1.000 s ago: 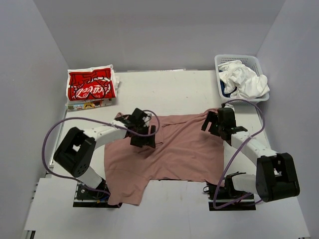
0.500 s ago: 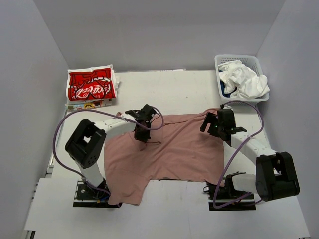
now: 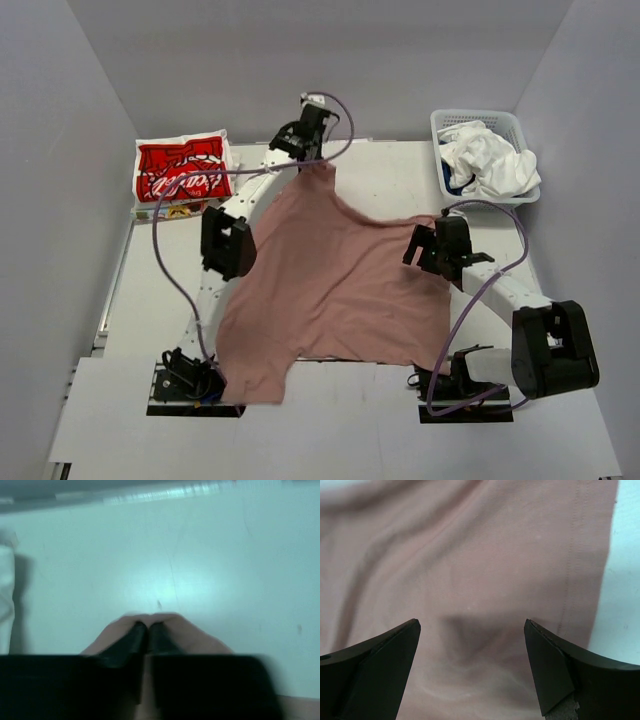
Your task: Fold and stack the t-shirts
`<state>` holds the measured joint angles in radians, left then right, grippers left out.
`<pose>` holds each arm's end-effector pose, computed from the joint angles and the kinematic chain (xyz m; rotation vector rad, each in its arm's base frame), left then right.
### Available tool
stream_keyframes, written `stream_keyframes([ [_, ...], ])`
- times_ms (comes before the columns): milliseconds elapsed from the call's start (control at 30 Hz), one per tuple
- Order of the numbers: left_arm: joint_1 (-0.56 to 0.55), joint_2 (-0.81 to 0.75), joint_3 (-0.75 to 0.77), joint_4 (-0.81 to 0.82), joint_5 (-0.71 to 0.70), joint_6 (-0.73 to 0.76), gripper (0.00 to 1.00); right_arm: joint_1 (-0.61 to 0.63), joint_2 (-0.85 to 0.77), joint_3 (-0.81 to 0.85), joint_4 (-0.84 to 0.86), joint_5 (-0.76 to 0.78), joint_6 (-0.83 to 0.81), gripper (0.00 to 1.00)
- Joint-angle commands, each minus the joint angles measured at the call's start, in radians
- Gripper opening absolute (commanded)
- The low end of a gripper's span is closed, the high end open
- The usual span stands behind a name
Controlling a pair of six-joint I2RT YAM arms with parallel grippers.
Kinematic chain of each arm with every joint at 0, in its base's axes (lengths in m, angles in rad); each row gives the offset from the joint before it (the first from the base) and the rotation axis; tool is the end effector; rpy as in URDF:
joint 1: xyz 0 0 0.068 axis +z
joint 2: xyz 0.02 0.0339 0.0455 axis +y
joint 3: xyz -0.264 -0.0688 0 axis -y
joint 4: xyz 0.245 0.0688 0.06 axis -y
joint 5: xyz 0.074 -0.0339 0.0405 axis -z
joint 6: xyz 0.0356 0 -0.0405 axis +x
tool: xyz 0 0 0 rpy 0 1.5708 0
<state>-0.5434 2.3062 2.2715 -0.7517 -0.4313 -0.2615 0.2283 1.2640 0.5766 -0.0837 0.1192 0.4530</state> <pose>0.4521 -0.2557 0.2855 0.1148 2.2679 0.0894 0.2407 0.0516 0.1799 0.3214 2.3215 0.1990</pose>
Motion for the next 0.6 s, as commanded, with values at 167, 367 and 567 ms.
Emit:
stream_keyframes([
  [167, 0.22, -0.05, -0.176, 0.401, 0.055, 0.09, 1.0, 0.002, 0.063, 0.12, -0.038, 0.016, -0.059, 0.9],
  [367, 0.208, -0.065, -0.064, 0.286, 0.21, 0.09, 1.0, 0.005, 0.003, 0.089, 0.012, -0.015, -0.065, 0.9],
  [567, 0.198, -0.111, -0.272, 0.296, 0.359, 0.102, 1.0, 0.002, 0.056, 0.133, -0.072, 0.077, -0.01, 0.9],
])
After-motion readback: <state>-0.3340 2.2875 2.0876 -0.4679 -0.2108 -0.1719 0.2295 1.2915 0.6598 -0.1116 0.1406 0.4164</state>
